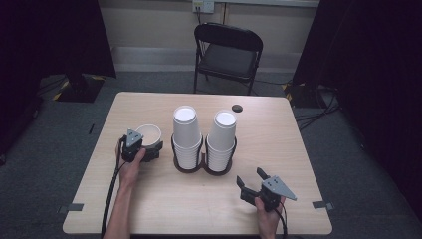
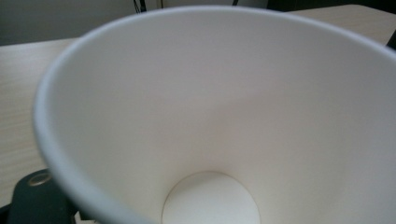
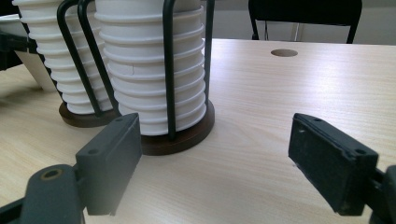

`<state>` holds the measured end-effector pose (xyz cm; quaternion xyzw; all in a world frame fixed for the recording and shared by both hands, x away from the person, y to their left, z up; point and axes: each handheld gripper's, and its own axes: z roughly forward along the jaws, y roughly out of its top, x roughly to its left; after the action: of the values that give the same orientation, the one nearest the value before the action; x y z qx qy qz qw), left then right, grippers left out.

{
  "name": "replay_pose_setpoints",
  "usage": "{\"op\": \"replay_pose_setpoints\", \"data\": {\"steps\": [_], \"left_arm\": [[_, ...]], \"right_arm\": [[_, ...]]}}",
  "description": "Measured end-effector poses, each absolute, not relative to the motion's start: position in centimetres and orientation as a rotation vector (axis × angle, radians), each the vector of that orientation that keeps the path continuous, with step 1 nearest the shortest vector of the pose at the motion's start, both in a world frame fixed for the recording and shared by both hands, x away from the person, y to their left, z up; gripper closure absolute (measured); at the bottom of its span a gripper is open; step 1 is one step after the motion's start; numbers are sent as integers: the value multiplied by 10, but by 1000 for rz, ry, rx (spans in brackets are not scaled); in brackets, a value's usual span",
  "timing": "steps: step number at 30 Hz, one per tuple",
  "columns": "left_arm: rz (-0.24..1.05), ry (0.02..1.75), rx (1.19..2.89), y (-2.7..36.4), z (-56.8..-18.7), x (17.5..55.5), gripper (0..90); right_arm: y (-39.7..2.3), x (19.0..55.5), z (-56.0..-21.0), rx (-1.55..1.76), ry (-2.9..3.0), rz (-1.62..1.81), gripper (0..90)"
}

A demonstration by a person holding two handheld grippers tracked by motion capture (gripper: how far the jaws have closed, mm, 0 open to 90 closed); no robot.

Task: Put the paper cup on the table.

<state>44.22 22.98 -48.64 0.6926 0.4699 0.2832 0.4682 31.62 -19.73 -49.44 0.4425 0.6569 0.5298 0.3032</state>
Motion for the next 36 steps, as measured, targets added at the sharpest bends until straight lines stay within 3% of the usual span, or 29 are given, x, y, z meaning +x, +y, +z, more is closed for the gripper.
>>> {"op": "replay_pose_setpoints", "data": {"steps": [9, 11, 36], "left_arm": [[676, 1203, 1785, 229, -492, 442, 154], [634, 1197, 1776, 230, -494, 441, 153], [662, 1194, 1694, 237, -495, 401, 154]], "right_arm": [[-197, 316, -494, 1170, 1741, 1405, 167], [-197, 316, -495, 1163, 1741, 1406, 167], [-198, 315, -495, 1170, 1730, 1418, 167]]}}
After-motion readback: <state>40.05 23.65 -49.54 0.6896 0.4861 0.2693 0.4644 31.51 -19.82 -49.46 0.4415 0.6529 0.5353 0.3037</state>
